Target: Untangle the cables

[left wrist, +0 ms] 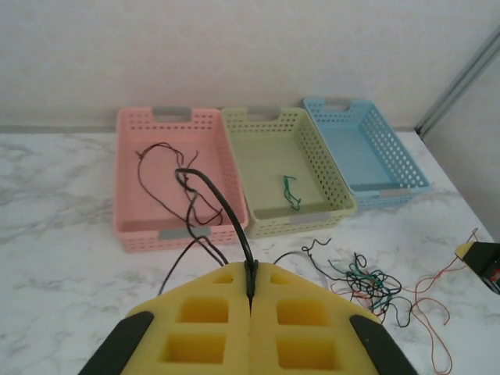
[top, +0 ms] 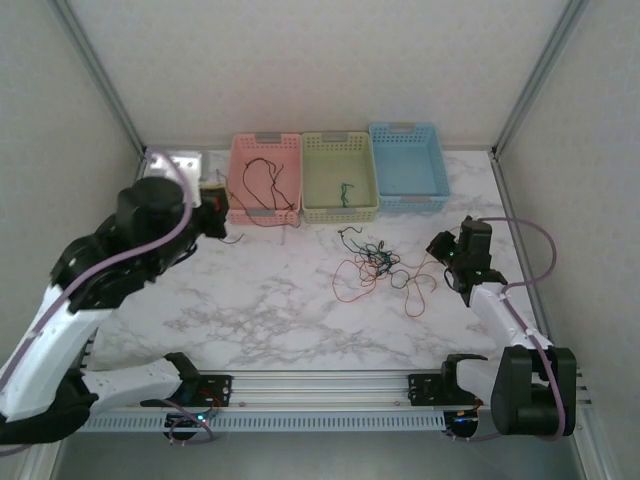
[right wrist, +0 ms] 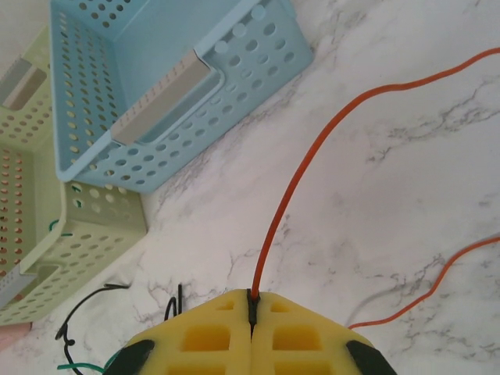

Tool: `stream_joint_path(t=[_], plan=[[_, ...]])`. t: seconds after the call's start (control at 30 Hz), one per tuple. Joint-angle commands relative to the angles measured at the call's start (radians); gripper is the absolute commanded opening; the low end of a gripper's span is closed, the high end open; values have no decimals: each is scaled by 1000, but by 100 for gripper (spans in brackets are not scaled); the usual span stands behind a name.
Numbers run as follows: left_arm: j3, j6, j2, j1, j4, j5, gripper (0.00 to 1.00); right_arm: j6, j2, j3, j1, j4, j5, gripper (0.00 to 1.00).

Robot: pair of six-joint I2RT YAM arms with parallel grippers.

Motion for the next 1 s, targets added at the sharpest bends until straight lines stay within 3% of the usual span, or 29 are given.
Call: stream_joint_path(t=[0.0,0.1,0.4,0.7,0.97], plan=[[96,47,99,76,85,140,0,-18,-29,-18,-2,0,-20,0],[178,20,232,198,106,287,0,-20,-38,-20,-2,-5,-26,0],[440,34,585,340,93,378,0,-32,-52,-24,-2,-22,-49,0],[563,37,821,426,94,429,0,-42,-64,-27,-2,-39,-61,0],[573,41,964,460,82,402,0,-47,-66,-26,-2,-48,-62,0]])
